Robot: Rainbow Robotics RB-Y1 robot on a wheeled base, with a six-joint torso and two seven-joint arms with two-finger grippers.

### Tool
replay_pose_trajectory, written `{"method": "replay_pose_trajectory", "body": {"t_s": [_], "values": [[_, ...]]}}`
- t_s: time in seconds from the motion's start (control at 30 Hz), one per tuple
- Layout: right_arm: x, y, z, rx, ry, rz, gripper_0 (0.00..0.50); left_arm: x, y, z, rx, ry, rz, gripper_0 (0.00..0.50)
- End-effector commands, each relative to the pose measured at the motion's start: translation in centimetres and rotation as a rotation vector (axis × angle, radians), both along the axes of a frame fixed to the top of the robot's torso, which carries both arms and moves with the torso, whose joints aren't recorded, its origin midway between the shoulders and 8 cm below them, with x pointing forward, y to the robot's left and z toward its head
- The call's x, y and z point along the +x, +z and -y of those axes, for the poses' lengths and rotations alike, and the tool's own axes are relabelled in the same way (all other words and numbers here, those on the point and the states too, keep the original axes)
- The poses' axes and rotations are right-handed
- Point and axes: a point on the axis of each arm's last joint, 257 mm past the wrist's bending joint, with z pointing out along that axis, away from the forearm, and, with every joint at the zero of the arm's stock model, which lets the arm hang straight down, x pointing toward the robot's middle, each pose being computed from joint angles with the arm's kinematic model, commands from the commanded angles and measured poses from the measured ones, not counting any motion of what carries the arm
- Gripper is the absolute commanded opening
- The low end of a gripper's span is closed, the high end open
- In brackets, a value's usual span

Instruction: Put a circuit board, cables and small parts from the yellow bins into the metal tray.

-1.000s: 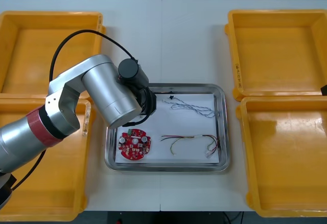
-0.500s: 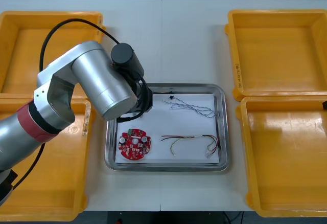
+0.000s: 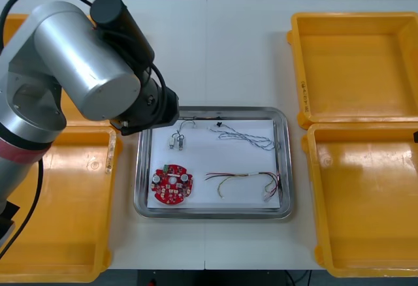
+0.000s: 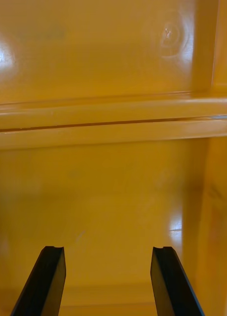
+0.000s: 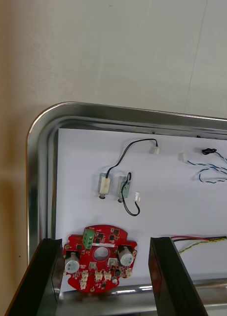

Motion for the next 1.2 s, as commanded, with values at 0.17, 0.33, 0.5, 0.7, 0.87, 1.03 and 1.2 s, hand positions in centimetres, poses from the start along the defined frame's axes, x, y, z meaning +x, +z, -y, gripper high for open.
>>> {"method": "replay_pose_trajectory", "body": {"t_s": [0.17, 0.33, 0.5, 0.7, 0.87, 1.03, 1.2], "values": [[-0.1, 1.8, 1.2, -0.011, -0.053, 0.035, 0.5, 0.2, 4.7, -5.1, 0.073, -0.112, 0.031, 0.5], [-0.1, 1.8, 1.1, -0.009, -0.052, 0.036, 0.5, 0.4, 6.4, -7.4, 0.061, -0.137, 0.047, 0.5], [0.0, 1.5, 0.9, -0.011, -0.04, 0.034, 0.5, 0.0, 6.7, -10.7, 0.071, -0.146, 0.049, 0.5], [0.4, 1.3, 0.2, -0.013, -0.017, 0.042, 0.5, -0.3, 6.7, -13.5, 0.079, -0.146, 0.058, 0.5], [0.8, 1.1, -0.3, -0.021, 0.009, 0.046, 0.5, -0.4, 6.9, -16.8, 0.089, -0.146, 0.085, 0.5], [0.5, 0.8, -0.5, -0.026, 0.022, 0.03, 0.5, -1.1, 5.9, -19.9, 0.141, -0.14, 0.075, 0.5], [-0.2, 0.2, -0.6, -0.034, 0.026, -0.005, 0.5, -2.0, 4.7, -22.8, 0.175, -0.122, 0.059, 0.5]]}}
